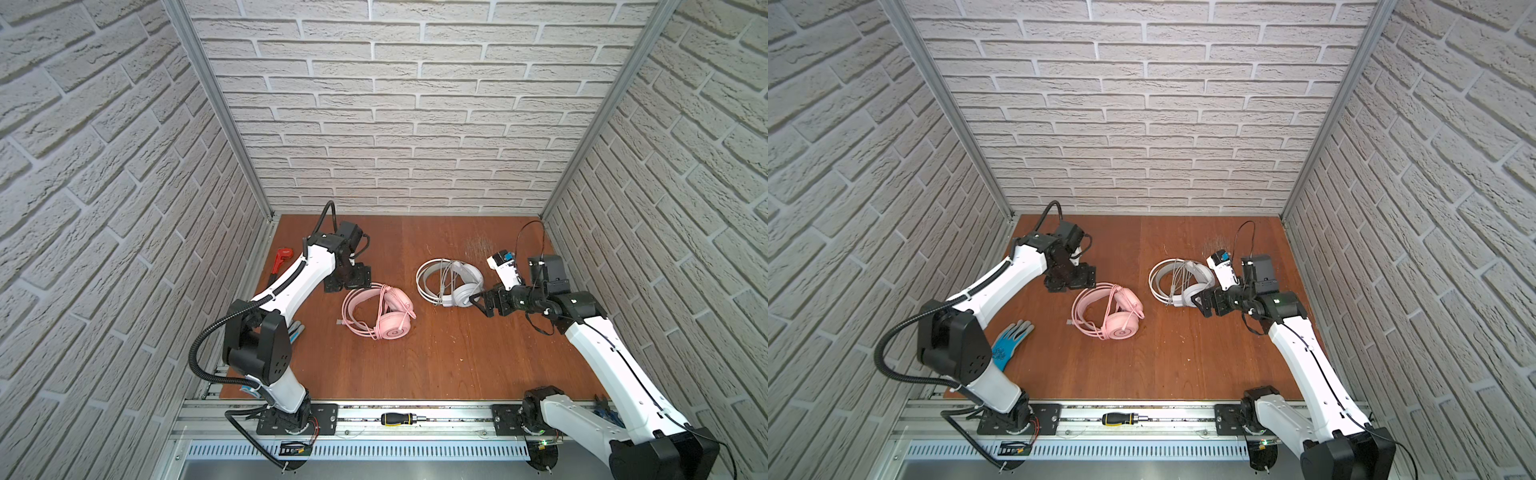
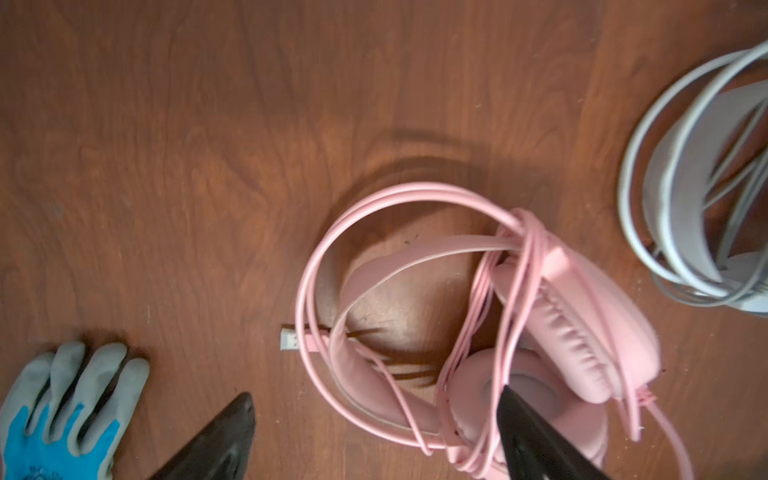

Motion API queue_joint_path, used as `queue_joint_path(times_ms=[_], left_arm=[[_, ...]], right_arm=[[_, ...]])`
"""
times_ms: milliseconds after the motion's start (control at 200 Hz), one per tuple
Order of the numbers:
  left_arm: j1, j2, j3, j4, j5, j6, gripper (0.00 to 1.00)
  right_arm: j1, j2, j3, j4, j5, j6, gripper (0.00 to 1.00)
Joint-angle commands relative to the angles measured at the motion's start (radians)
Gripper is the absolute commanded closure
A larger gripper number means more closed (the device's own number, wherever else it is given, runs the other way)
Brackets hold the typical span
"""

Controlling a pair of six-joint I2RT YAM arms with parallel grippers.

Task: Wrap the headphones
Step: 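Lower the white headset onto the table and open the left gripper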

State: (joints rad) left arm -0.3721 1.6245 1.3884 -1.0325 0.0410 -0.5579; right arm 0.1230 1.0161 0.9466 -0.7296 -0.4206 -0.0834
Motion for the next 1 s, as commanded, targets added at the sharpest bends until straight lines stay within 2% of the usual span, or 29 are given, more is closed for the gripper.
queue_joint_path(times_ms=[0, 260, 490, 630, 995], left_arm=[[0.035, -0.046, -0.08, 0.047, 0.039, 0.014, 0.11], [0.068, 0.02, -0.176, 0.136, 0.095, 0.022, 0.17], [0.07, 0.114, -0.183, 0.163, 0.058, 0.025, 0.25], [0.073, 0.162, -0.165, 0.147, -0.001, 0.015, 0.35], [0.076, 0.26, -0.087, 0.159, -0.012, 0.027, 0.62]], right_arm=[[0.053, -0.013, -0.018, 0.024, -0.04, -0.024, 0.02], [0.167, 0.017, -0.034, 0.054, 0.047, -0.007, 0.01], [0.202, 0.033, -0.02, 0.06, 0.104, 0.003, 0.02], [0.207, 0.035, -0.017, 0.056, 0.121, 0.004, 0.01], [0.208, 0.042, -0.013, 0.04, 0.174, 0.008, 0.01]])
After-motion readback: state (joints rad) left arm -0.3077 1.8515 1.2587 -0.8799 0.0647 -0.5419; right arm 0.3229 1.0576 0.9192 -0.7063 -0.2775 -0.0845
